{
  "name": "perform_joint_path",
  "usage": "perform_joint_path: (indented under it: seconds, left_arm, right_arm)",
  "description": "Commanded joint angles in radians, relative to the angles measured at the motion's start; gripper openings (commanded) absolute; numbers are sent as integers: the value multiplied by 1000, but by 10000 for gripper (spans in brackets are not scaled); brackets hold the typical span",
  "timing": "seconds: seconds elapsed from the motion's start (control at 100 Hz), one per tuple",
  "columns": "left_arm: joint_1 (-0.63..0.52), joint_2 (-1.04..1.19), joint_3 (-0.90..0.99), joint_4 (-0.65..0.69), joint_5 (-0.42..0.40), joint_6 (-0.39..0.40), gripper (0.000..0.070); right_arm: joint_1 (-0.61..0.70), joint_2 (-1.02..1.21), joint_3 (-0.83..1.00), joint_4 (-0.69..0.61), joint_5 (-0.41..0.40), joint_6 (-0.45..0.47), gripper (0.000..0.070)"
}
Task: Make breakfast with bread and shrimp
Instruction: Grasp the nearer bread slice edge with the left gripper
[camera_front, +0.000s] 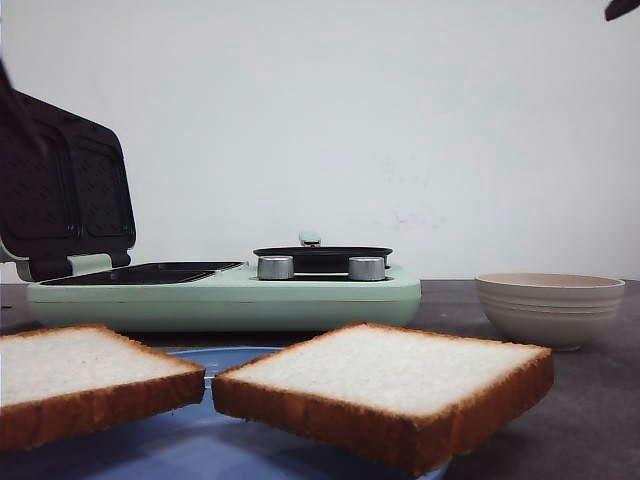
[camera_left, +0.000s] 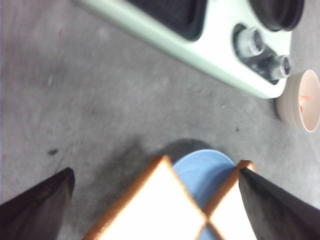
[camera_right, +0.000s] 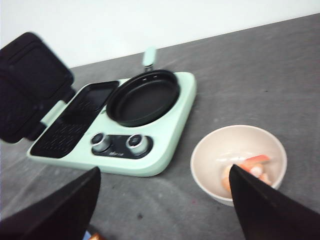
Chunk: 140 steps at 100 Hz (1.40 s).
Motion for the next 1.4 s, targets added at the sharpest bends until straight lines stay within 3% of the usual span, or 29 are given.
perform_joint_path:
  seconds: [0.0,0.15,0.28,0.45,0.72,1.09,1.39]
  left_arm:
    - [0,42,61,-86,-25,114,591]
    - [0,134,152,-238,-125,267,588]
    - [0,207,154,-302,-131,351,588]
    - [-3,284,154,-313,-112,372,588]
    - [-10,382,154,-269,55,423,586]
    - [-56,499,154,-255,56,535,587]
    - [-69,587,154,-213,76,544,592]
  right_arm:
    - [22,3,15,12,4,-14,509]
    - [57,3,15,12,3,-20,509]
    - [72,3,15,12,4,-23,509]
    - [87,3,15,11,4,-37,509]
    - [92,3,15,5,4,-42,509]
    - [92,3,15,4,7,-51,509]
    - [92,3,15,4,30,-76,509]
